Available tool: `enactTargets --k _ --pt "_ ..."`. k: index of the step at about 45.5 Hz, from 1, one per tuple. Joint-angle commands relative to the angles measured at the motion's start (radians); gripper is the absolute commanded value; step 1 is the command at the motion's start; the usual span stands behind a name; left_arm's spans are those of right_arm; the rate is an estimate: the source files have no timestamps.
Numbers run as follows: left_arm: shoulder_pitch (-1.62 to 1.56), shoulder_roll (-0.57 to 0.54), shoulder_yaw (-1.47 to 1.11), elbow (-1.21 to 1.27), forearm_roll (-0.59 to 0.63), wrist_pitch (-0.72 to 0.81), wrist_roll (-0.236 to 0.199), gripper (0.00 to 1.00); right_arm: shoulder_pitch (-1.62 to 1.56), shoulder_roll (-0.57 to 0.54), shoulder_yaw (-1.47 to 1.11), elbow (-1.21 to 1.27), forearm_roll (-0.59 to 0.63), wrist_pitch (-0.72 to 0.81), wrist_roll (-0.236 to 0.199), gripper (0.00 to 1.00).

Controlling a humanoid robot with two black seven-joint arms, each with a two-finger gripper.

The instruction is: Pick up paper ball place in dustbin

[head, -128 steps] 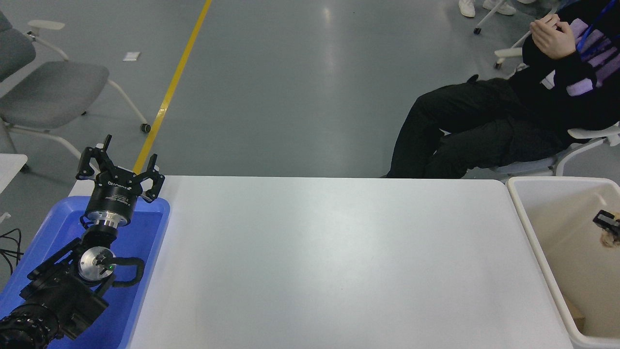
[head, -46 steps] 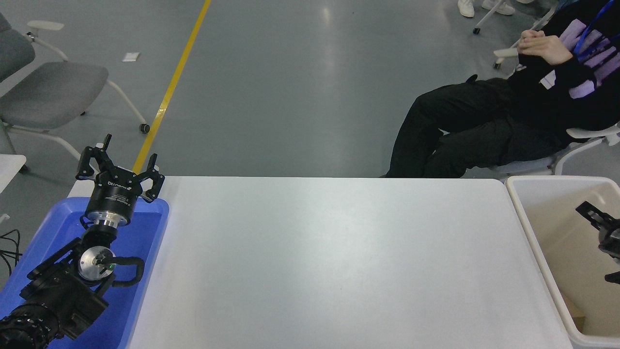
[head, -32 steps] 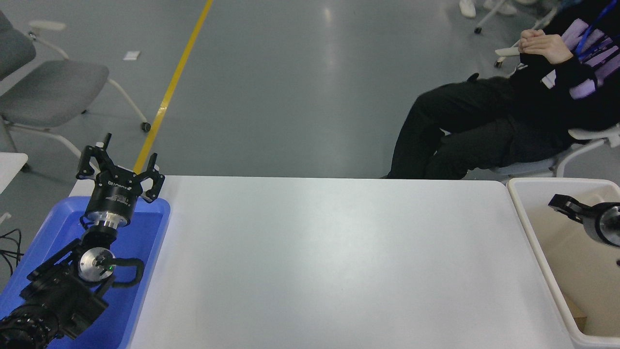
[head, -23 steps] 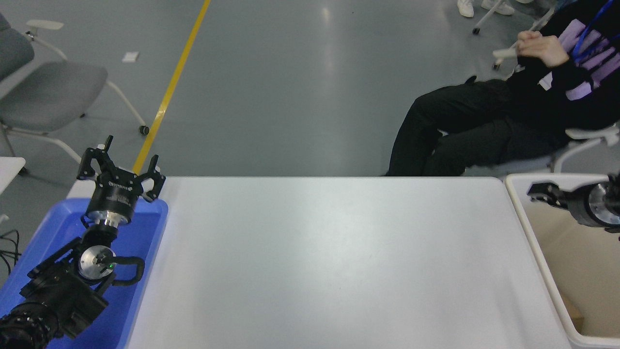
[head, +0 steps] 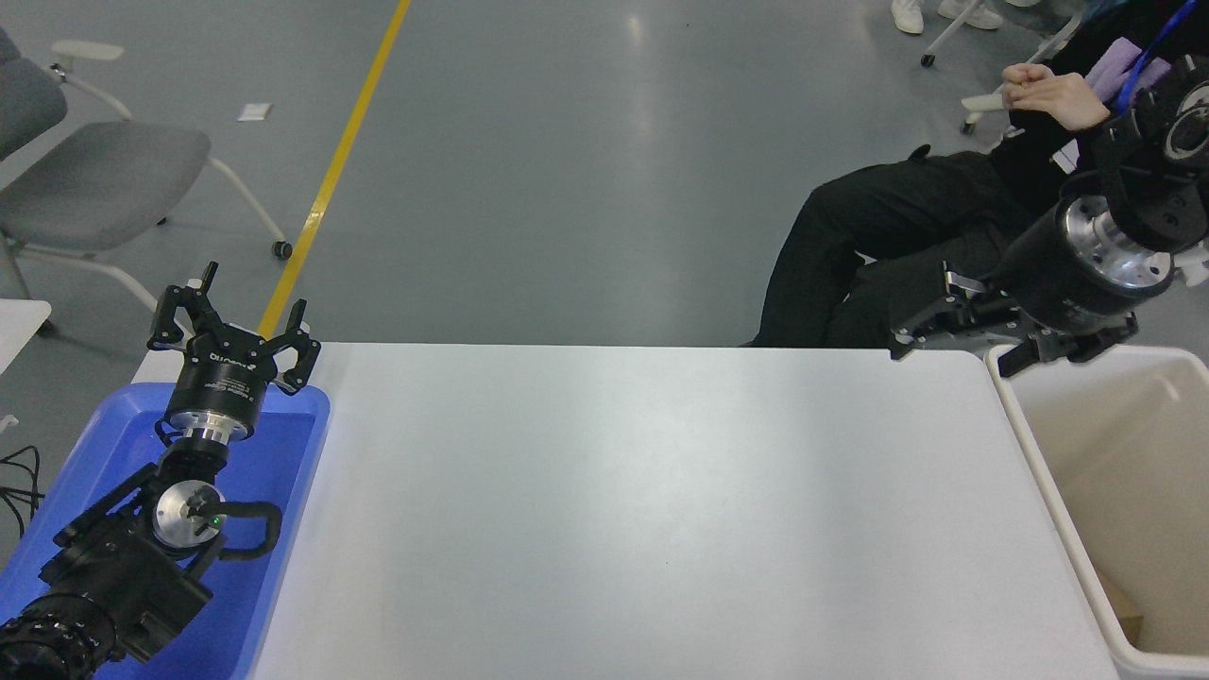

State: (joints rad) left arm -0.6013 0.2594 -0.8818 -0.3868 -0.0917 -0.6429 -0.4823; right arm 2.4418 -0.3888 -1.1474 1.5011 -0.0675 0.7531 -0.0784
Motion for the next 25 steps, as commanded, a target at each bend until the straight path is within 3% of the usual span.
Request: enactTargets --k 1,7,25 --pt "0.000 0.000 0.000 0.000 0.000 0.000 0.001 0.98 0.098 0.096 0.009 0.014 0.038 0.032 0.000 1.00" --pt "0.000 0.000 0.000 -0.001 0.000 0.000 0.001 0.98 0.100 0.156 -0.077 0.011 0.040 0.032 0.000 1.00" --pt "0.000 0.000 0.000 -0.001 0.000 0.000 0.001 0.98 0.129 0.071 -0.278 -0.002 0.040 0.032 0.000 1.00"
